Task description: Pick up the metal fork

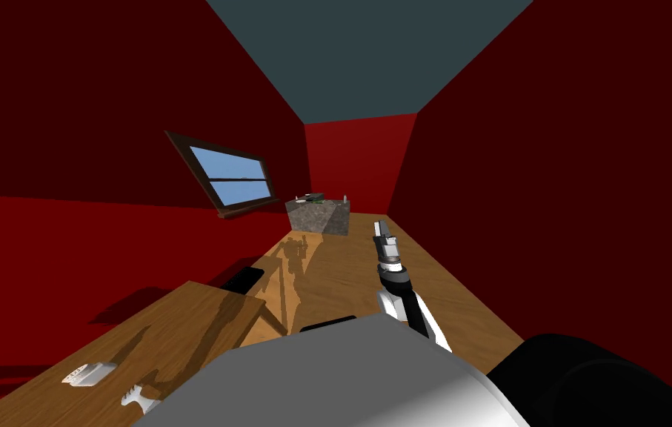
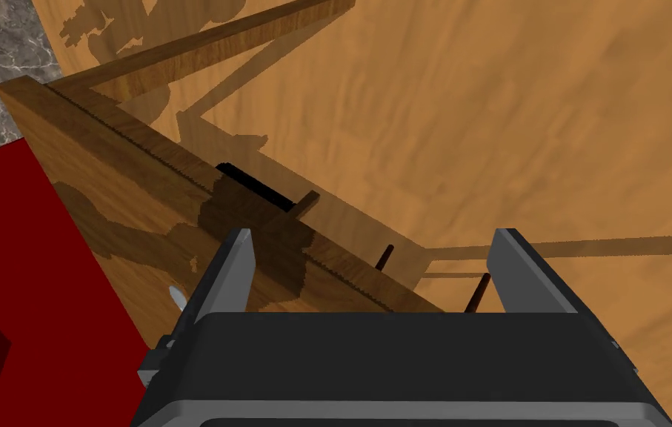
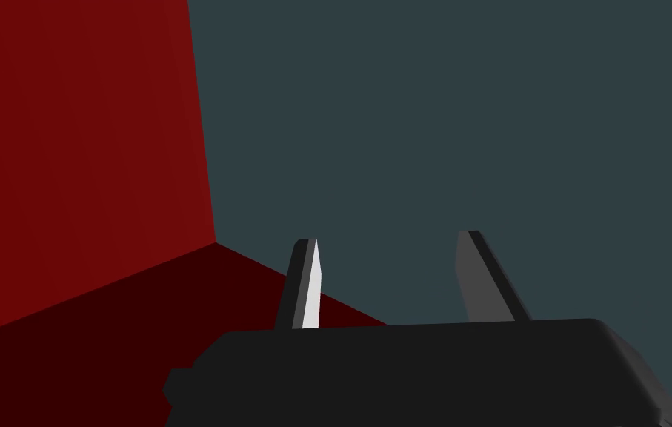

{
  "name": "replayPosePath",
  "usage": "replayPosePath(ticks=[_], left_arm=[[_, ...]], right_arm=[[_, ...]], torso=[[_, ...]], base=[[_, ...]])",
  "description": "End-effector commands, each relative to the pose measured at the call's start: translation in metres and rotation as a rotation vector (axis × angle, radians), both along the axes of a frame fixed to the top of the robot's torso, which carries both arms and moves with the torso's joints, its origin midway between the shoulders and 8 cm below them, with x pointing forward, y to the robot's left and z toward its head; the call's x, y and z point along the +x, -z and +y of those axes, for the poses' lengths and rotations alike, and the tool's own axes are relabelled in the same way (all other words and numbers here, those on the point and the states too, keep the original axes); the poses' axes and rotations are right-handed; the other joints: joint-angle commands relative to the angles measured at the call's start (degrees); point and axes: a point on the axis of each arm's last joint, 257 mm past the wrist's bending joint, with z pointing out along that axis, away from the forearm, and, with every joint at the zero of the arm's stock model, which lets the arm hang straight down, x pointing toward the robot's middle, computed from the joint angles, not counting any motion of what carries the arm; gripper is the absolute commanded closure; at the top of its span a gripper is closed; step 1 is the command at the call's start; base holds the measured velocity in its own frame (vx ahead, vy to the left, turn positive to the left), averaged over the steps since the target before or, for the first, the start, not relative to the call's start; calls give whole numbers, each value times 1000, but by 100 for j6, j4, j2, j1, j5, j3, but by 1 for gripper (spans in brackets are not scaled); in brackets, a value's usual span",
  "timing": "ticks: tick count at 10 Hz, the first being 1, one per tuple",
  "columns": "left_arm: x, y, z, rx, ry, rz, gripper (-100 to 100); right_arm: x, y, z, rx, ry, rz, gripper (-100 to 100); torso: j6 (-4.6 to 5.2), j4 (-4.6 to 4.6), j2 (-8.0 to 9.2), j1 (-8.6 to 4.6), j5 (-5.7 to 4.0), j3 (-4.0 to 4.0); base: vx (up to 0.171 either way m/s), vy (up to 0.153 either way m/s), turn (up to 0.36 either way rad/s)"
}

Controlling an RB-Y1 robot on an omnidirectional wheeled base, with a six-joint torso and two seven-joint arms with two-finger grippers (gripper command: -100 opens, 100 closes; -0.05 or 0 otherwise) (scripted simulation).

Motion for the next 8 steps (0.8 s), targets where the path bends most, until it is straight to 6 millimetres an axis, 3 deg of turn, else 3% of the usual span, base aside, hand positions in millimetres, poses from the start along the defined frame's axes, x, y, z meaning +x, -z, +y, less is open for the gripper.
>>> replayPosePath(ticks=[1, 8], left_arm=[[-16, 1, 8, 9, 0, 32, -100], [-78, -5, 46, 55, 20, 182, -100]], right_arm=[[0, 0, 0, 0, 0, 0, 0], [0, 0, 0, 0, 0, 0, 0]], torso=[[0, 0, 0, 0, 0, 0], [0, -5, -21, 9, 2, -13]], base=[[132, 14, -49], [132, 31, -52]])
